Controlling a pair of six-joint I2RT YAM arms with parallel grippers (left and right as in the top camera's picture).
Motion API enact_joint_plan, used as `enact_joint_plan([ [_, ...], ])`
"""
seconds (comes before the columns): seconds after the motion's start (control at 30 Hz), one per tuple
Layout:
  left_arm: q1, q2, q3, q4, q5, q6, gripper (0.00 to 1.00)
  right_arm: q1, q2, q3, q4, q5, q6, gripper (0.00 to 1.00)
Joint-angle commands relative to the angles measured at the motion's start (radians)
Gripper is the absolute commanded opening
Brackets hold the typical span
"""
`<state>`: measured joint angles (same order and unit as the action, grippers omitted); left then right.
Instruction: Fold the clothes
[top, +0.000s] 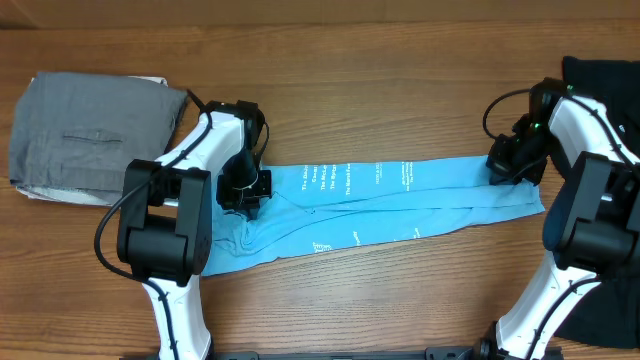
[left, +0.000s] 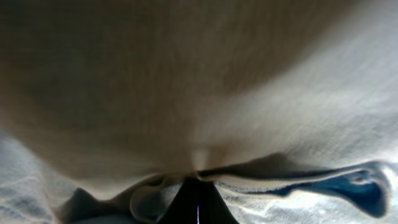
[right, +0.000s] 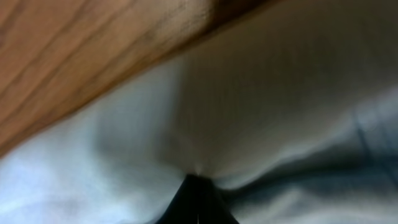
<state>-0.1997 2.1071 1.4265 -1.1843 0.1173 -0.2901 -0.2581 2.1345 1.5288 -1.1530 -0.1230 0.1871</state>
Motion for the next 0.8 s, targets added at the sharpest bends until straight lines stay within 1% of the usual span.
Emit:
enact_joint_plan([
  [0.0, 0.014, -0.002, -0.033, 0.097, -0.029, -0.042, 0.04, 0.004, -0.025, -0.061, 0.084, 0.009, 0.024, 0.04],
  [0.13, 0.032, -0.002, -0.034, 0.23, -0.101, -0.093, 0.04, 0.018, -0.025, -0.119, 0.225, 0.009, 0.024, 0.04],
  [0.33, 0.083, -0.002, -0.034, 0.485, -0.109, -0.091, 0.04, 0.055, -0.025, -0.129, 0.372, -0.009, 0.038, 0.05],
  [0.57, 0.124, -0.001, -0.034, 0.732, -0.109, -0.083, 0.04, 0.089, -0.025, -0.129, 0.51, -0.009, 0.185, 0.06],
  [0.6, 0.126, 0.0, -0.034, 0.768, -0.108, -0.082, 0.04, 0.094, -0.025, -0.129, 0.534, -0.01, 0.188, 0.07],
  [0.67, 0.127, 0.0, -0.034, 0.826, -0.081, -0.079, 0.04, 0.101, -0.025, -0.129, 0.566, -0.01, 0.187, 0.17],
  [0.7, 0.127, 0.0, -0.027, 0.846, -0.057, -0.063, 0.04, 0.105, -0.025, -0.126, 0.575, -0.012, 0.179, 0.18],
  [0.77, 0.127, -0.002, 0.021, 0.835, -0.034, -0.018, 0.04, 0.106, -0.025, -0.107, 0.568, -0.012, 0.145, 0.26],
])
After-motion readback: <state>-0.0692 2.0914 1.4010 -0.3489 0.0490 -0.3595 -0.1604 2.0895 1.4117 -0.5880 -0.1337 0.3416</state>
